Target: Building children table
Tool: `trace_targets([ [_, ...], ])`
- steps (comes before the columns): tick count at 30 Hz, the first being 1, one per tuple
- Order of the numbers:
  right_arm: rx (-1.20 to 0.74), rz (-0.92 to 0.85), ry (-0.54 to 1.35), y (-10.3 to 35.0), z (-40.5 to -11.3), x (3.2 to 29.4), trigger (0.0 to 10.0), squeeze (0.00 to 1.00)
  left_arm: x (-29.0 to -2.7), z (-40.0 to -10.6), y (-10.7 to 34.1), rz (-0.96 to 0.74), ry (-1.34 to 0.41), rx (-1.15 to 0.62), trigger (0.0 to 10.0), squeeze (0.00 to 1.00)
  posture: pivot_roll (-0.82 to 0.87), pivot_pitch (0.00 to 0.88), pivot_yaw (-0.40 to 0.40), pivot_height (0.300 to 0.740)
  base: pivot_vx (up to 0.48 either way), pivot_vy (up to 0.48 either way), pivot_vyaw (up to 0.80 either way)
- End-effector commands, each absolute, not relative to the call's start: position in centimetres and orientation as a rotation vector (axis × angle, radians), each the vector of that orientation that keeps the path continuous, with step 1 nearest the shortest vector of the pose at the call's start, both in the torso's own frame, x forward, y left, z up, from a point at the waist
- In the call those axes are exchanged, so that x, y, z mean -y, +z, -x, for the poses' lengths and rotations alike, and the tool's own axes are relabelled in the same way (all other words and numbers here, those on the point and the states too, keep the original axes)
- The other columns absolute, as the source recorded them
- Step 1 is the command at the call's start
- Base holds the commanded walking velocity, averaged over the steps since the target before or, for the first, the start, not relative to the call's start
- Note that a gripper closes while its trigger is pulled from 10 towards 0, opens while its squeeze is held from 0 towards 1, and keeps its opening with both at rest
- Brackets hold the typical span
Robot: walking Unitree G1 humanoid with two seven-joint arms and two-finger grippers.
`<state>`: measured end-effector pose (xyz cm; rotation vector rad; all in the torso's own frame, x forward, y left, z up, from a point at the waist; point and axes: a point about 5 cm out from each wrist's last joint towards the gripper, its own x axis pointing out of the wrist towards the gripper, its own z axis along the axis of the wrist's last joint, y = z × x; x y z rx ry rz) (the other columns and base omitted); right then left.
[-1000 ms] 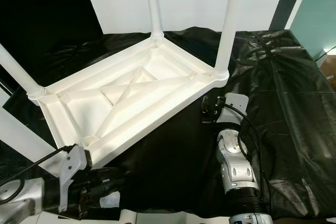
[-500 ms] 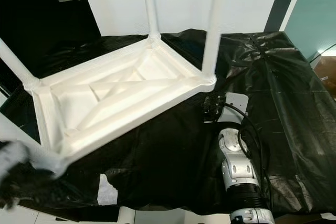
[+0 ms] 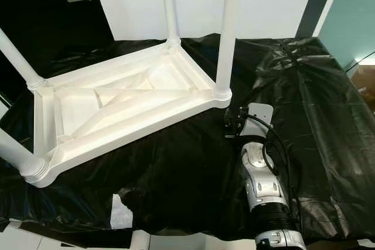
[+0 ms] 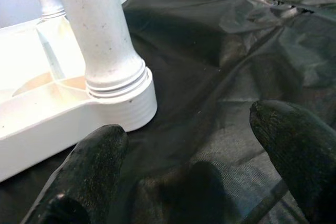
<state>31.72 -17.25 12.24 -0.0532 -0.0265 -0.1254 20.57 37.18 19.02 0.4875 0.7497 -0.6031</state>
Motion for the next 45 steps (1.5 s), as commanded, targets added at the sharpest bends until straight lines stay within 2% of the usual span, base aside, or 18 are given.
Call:
trace_targets([
  [1,0.013,0.061,-0.137,12.2,-31.9,17.6,10.0,0.0,-39.1,-20.9,19.7,-0.573,-0.419,-0.726,10.0,0.0,0.0,0.001,0.042,0.74,0.0,0.0,0.0],
  [2,0.013,0.061,-0.137,12.2,-31.9,17.6,10.0,0.0,-39.1,-20.9,19.7,-0.573,-0.419,-0.726,10.0,0.0,0.0,0.001,0.042,0.74,0.0,0.0,0.0],
  [5,0.014,0.063,-0.135,12.2,-32.1,17.7,10.0,0.0,-41.6,-22.2,20.8,-0.607,-0.223,-0.647,10.0,0.0,0.0,0.001,0.034,0.74,0.0,0.0,0.0],
  [10,0.025,0.047,-0.12,12.4,-32.3,17.5,10.0,0.0,-42.0,-24.3,21.5,-0.641,-0.093,-0.496,10.0,0.0,0.0,0.004,0.025,0.74,0.0,0.0,0.0],
  [11,0.028,0.035,-0.108,12.5,-32.2,17.2,10.0,0.0,-41.9,-25.3,21.5,-0.619,-0.044,-0.431,10.0,0.0,-0.01,0.006,0.024,0.74,0.0,0.0,0.0],
  [13,0.028,0.035,-0.108,12.5,-32.2,17.2,10.0,0.0,-41.9,-25.3,21.5,-0.619,-0.044,-0.431,10.0,0.0,-0.01,0.006,0.024,0.74,0.0,0.0,0.0],
  [16,0.012,0.037,-0.068,12.4,-32.2,16.7,10.0,0.0,-40.5,-27.7,21.3,-0.544,0.019,-0.255,10.0,0.0,-0.03,0.01,0.013,0.74,0.0,0.0,0.0],
  [17,0.012,0.037,-0.068,12.4,-32.2,16.7,10.0,0.0,-40.5,-27.7,21.3,-0.544,0.019,-0.255,10.0,0.0,-0.03,0.01,0.013,0.74,0.0,0.0,0.0],
  [23,-0.051,0.071,-0.055,11.7,-32.3,16.6,10.0,0.0,-38.2,-30.2,21.1,-0.34,0.008,-0.031,10.0,0.0,-0.05,0.009,-0.005,0.74,0.0,0.0,0.0],
  [25,-0.086,0.081,-0.057,11.2,-32.4,16.8,10.0,0.0,-36.6,-31.4,20.7,-0.171,-0.063,0.076,10.0,0.0,-0.06,0.009,-0.02,0.74,0.0,0.0,0.0],
  [26,-0.086,0.081,-0.057,11.2,-32.4,16.8,10.0,0.0,-36.6,-31.4,20.7,-0.171,-0.063,0.076,10.0,0.0,-0.06,0.009,-0.02,0.74,0.0,0.0,0.0],
  [27,-0.107,0.085,-0.061,10.9,-32.4,17.0,10.0,0.0,-35.7,-31.9,20.2,-0.046,-0.139,0.125,10.0,0.0,-0.07,0.008,-0.022,0.74,0.0,0.0,0.0],
  [30,-0.123,0.091,-0.066,10.7,-32.4,17.2,10.0,0.0,-34.8,-32.2,19.8,0.056,-0.21,0.165,10.0,0.0,-0.07,0.007,-0.024,0.74,0.0,0.0,0.0],
  [32,-0.154,0.098,-0.078,10.4,-32.5,17.5,10.0,0.0,-33.1,-32.5,18.8,0.219,-0.375,0.216,10.0,0.0,-0.08,0.007,-0.03,0.74,0.0,0.0,0.0],
  [33,-0.154,0.098,-0.078,10.4,-32.5,17.5,10.0,0.0,-33.1,-32.5,18.8,0.219,-0.375,0.216,10.0,0.0,-0.08,0.007,-0.03,0.74,0.0,0.0,0.0],
  [36,-0.175,0.097,-0.09,10.2,-32.6,17.9,10.0,0.0,-30.5,-32.1,17.4,0.339,-0.543,0.261,10.0,0.0,-0.09,0.008,-0.034,0.74,0.0,0.0,0.0],
  [40,-0.179,0.098,-0.092,10.2,-32.7,18.0,10.0,0.0,-29.7,-31.9,17.0,0.365,-0.584,0.27,10.0,0.0,-0.09,0.01,-0.037,0.74,0.0,0.0,0.0],
  [45,-0.189,0.104,-0.098,10.1,-33.1,18.3,10.0,0.0,-27.0,-30.8,16.1,0.411,-0.71,0.299,10.0,0.0,-0.08,0.016,-0.046,0.74,0.0,0.0,0.0],
])
